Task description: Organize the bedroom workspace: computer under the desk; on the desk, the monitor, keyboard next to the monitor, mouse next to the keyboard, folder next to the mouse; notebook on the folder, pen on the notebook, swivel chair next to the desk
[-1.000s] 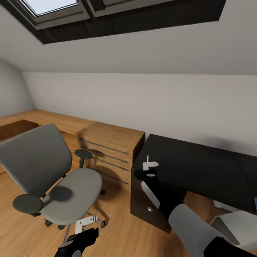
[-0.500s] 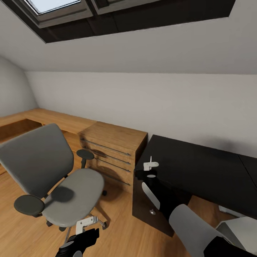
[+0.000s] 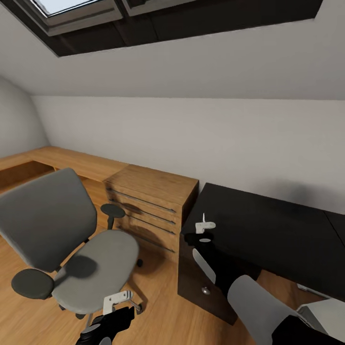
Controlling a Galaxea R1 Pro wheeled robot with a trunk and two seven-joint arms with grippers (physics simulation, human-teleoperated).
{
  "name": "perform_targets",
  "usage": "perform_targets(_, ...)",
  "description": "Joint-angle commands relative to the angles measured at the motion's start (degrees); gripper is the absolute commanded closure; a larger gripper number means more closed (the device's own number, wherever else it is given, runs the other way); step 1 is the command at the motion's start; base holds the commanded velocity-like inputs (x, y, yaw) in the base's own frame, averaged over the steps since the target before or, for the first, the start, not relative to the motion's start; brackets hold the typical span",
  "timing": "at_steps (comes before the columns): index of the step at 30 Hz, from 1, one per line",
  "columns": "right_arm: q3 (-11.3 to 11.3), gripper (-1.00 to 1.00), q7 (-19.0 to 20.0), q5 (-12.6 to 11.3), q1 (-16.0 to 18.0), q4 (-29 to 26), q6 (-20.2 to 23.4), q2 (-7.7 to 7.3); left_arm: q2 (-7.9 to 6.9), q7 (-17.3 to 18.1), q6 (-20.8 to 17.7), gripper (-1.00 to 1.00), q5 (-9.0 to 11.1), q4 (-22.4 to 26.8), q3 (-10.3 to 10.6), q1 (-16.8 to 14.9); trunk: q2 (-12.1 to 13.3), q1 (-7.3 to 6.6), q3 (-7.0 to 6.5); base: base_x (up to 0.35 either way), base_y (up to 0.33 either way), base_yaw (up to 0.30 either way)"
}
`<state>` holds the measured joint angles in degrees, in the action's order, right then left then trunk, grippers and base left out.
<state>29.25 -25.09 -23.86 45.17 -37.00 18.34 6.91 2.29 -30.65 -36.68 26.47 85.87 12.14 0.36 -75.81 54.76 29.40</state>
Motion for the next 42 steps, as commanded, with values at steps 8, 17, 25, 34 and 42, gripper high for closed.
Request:
perform_targets(8,0.3,-1.0,-0.5,-0.5,0.4,6.9,-3.7,0.0,0.0,-0.5,0.2,-1.0,0.6,0.1,0.2,0.0,0.0,0.0,0.05,0.177,0.0,0.0)
perform_targets(17,0.2,-1.0,-0.5,-0.6,2.1,11.7,-5.5,-0.05,0.0,-0.5,0.3,-1.0,0.6,0.2,0.4,0.0,0.0,0.0,0.05,0.078,0.0,0.0)
perform_targets(25,0.2,-1.0,-0.4,-0.8,2.4,13.6,-5.6,-0.06,-0.06,-0.4,0.4,-1.0,0.6,0.2,1.0,0.0,0.0,0.0,0.05,0.261,0.0,0.0)
perform_targets(34,0.1,-1.0,-0.2,-1.1,3.0,16.9,-8.9,0.06,-0.08,-0.5,0.3,-1.0,0.6,0.5,1.0,0.0,0.0,0.0,0.05,0.105,0.0,0.0)
perform_targets(42,0.1,-1.0,-0.1,-1.3,3.2,17.8,-9.9,0.25,-0.09,-0.5,0.3,-1.0,0.6,0.9,1.0,0.0,0.0,0.0,0.05,0.009,0.0,0.0)
